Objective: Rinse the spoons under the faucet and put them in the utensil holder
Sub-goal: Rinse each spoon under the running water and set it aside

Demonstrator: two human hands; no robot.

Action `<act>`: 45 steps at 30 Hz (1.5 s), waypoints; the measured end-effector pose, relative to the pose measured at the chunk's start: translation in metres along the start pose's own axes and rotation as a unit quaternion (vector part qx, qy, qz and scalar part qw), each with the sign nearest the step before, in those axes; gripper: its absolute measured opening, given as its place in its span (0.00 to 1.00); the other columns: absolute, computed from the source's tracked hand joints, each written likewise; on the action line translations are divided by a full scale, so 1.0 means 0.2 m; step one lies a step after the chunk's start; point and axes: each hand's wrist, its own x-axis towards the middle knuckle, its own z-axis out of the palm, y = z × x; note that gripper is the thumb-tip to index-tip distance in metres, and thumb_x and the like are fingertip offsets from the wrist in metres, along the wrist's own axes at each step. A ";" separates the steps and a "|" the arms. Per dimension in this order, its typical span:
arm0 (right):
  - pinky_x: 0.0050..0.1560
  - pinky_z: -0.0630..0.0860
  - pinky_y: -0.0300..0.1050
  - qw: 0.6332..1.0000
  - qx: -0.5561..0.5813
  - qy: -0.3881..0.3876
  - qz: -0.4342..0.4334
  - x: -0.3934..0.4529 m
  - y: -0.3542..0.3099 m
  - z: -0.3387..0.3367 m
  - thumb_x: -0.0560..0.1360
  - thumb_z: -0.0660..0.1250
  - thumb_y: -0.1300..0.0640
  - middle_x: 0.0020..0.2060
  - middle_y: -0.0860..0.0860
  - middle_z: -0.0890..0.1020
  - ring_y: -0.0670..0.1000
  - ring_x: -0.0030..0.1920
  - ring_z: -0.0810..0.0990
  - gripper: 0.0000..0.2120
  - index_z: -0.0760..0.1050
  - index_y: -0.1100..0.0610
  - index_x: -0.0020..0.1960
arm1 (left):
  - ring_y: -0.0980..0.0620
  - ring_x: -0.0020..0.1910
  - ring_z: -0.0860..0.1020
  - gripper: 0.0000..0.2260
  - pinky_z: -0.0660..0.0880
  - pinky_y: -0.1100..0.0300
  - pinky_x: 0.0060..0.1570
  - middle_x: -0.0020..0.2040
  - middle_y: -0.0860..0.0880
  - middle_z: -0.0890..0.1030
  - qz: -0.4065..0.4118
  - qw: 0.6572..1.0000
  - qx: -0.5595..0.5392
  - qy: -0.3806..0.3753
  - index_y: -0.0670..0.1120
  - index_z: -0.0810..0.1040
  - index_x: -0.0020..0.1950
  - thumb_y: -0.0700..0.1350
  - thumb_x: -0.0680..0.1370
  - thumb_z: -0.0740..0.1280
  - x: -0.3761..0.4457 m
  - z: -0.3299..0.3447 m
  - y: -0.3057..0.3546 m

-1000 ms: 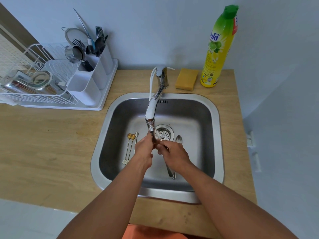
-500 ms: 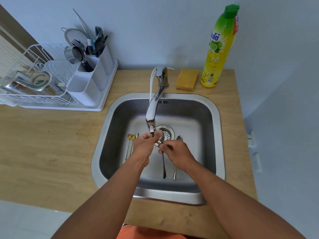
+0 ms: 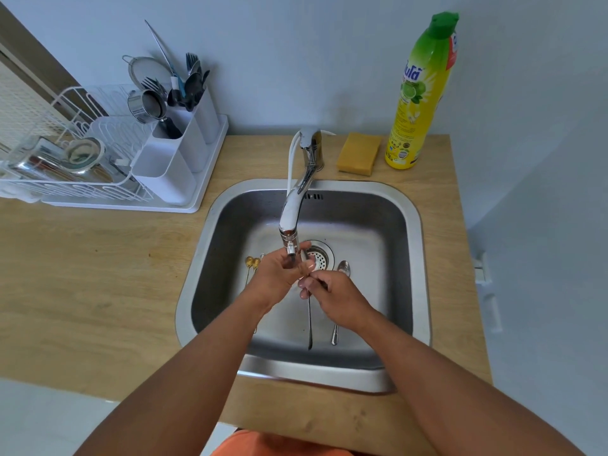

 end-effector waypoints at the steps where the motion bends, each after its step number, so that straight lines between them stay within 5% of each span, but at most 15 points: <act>1: 0.46 0.77 0.39 1.000 0.012 -0.007 -0.002 -0.01 0.00 -0.01 0.85 0.63 0.55 0.41 0.44 0.87 0.46 0.41 0.83 0.12 0.85 0.55 0.52 | 0.55 0.48 0.85 0.15 0.79 0.68 0.45 0.50 0.45 0.88 0.009 1.000 0.012 -0.011 0.51 0.84 0.61 0.40 0.75 0.77 0.00 -0.01 0.01; 5: 0.45 0.77 0.38 1.000 0.022 -0.009 -0.015 -0.03 0.02 -0.01 0.84 0.65 0.55 0.42 0.45 0.88 0.46 0.41 0.83 0.11 0.85 0.54 0.51 | 0.52 0.45 0.86 0.08 0.80 0.60 0.49 0.45 0.47 0.89 0.013 0.998 0.055 0.022 0.41 0.87 0.51 0.38 0.73 0.78 0.00 -0.05 0.01; 8: 0.52 0.80 0.48 1.000 0.012 0.007 -0.016 -0.02 0.02 -0.01 0.83 0.65 0.54 0.42 0.45 0.88 0.52 0.46 0.85 0.10 0.86 0.53 0.50 | 0.58 0.44 0.85 0.02 0.79 0.63 0.48 0.44 0.53 0.89 0.017 0.995 0.087 0.045 0.48 0.89 0.45 0.45 0.75 0.76 -0.01 -0.03 0.01; 12: 0.47 0.79 0.47 1.000 -0.011 0.027 -0.009 0.00 0.00 -0.01 0.83 0.65 0.51 0.42 0.42 0.88 0.42 0.39 0.83 0.11 0.85 0.50 0.48 | 0.60 0.25 0.72 0.17 0.67 0.71 0.27 0.27 0.57 0.78 0.022 0.986 0.127 0.106 0.51 0.87 0.42 0.62 0.78 0.68 -0.03 0.03 0.02; 15: 0.39 0.71 0.41 0.999 -0.020 0.044 -0.008 0.01 0.00 0.00 0.83 0.65 0.51 0.40 0.41 0.87 0.38 0.30 0.76 0.11 0.85 0.48 0.48 | 0.57 0.34 0.81 0.21 0.74 0.67 0.34 0.34 0.52 0.85 0.011 0.984 0.079 0.161 0.48 0.86 0.40 0.60 0.82 0.64 -0.04 0.10 0.04; 17: 0.38 0.71 0.43 0.998 -0.022 0.055 -0.011 0.01 -0.01 0.01 0.83 0.64 0.50 0.35 0.40 0.85 0.41 0.28 0.74 0.12 0.85 0.48 0.46 | 0.62 0.30 0.81 0.19 0.73 0.71 0.30 0.33 0.55 0.85 0.018 0.986 0.060 0.156 0.49 0.86 0.42 0.56 0.84 0.63 -0.06 0.13 0.04; 21: 0.46 0.80 0.55 0.998 -0.037 0.055 -0.017 0.01 -0.02 0.00 0.82 0.65 0.50 0.36 0.45 0.86 0.52 0.37 0.81 0.14 0.84 0.49 0.42 | 0.56 0.28 0.79 0.09 0.75 0.66 0.30 0.31 0.49 0.83 0.024 0.984 0.116 0.130 0.43 0.84 0.46 0.44 0.83 0.68 -0.07 0.13 0.01; 23: 0.48 0.81 0.56 0.998 -0.048 0.048 -0.008 0.00 -0.01 0.00 0.82 0.65 0.50 0.39 0.42 0.87 0.49 0.39 0.82 0.13 0.84 0.50 0.44 | 0.57 0.32 0.82 0.04 0.76 0.69 0.31 0.36 0.49 0.86 0.025 0.985 0.110 0.132 0.45 0.85 0.49 0.42 0.80 0.71 -0.07 0.12 0.01; 26: 0.51 0.82 0.55 0.998 -0.051 0.043 0.005 0.00 0.00 0.00 0.82 0.66 0.49 0.40 0.38 0.87 0.44 0.42 0.83 0.11 0.84 0.49 0.46 | 0.57 0.37 0.84 0.04 0.76 0.67 0.38 0.37 0.52 0.87 0.025 0.979 0.131 0.152 0.48 0.88 0.48 0.48 0.76 0.77 -0.05 0.11 0.02; 30: 0.47 0.82 0.53 0.999 -0.042 0.030 0.005 0.01 -0.01 0.01 0.82 0.65 0.48 0.42 0.38 0.88 0.41 0.39 0.82 0.10 0.83 0.49 0.47 | 0.59 0.29 0.79 0.17 0.69 0.62 0.32 0.32 0.50 0.84 0.019 0.950 0.224 0.215 0.49 0.87 0.39 0.62 0.73 0.75 -0.03 0.12 0.04; 34: 0.41 0.74 0.43 0.999 -0.032 0.031 0.002 0.01 -0.01 0.01 0.82 0.66 0.49 0.41 0.39 0.88 0.36 0.33 0.79 0.10 0.83 0.48 0.45 | 0.55 0.28 0.73 0.23 0.68 0.58 0.31 0.34 0.43 0.83 -0.004 0.961 0.191 0.199 0.43 0.86 0.41 0.63 0.79 0.68 -0.04 0.10 0.04; 36: 0.43 0.77 0.45 0.999 -0.007 0.035 0.011 0.01 0.00 0.01 0.82 0.66 0.50 0.41 0.40 0.88 0.39 0.38 0.83 0.09 0.83 0.49 0.46 | 0.51 0.37 0.77 0.20 0.71 0.54 0.40 0.44 0.38 0.85 -0.019 0.971 0.140 0.195 0.43 0.86 0.45 0.55 0.84 0.63 -0.04 0.09 0.04; 40: 0.48 0.76 0.38 0.996 0.077 0.047 0.010 0.04 -0.04 -0.01 0.82 0.67 0.52 0.41 0.43 0.89 0.41 0.46 0.87 0.08 0.85 0.50 0.48 | 0.49 0.54 0.81 0.18 0.75 0.50 0.57 0.50 0.51 0.86 -0.038 0.981 0.119 0.147 0.51 0.87 0.51 0.52 0.87 0.58 -0.10 0.07 -0.03; 45: 0.52 0.77 0.39 0.989 0.128 0.064 0.025 0.09 -0.09 -0.04 0.80 0.69 0.51 0.43 0.44 0.89 0.41 0.47 0.87 0.07 0.86 0.49 0.48 | 0.64 0.49 0.84 0.14 0.74 0.59 0.59 0.47 0.56 0.89 -0.083 0.992 0.093 0.035 0.52 0.85 0.55 0.53 0.86 0.60 -0.19 0.06 -0.15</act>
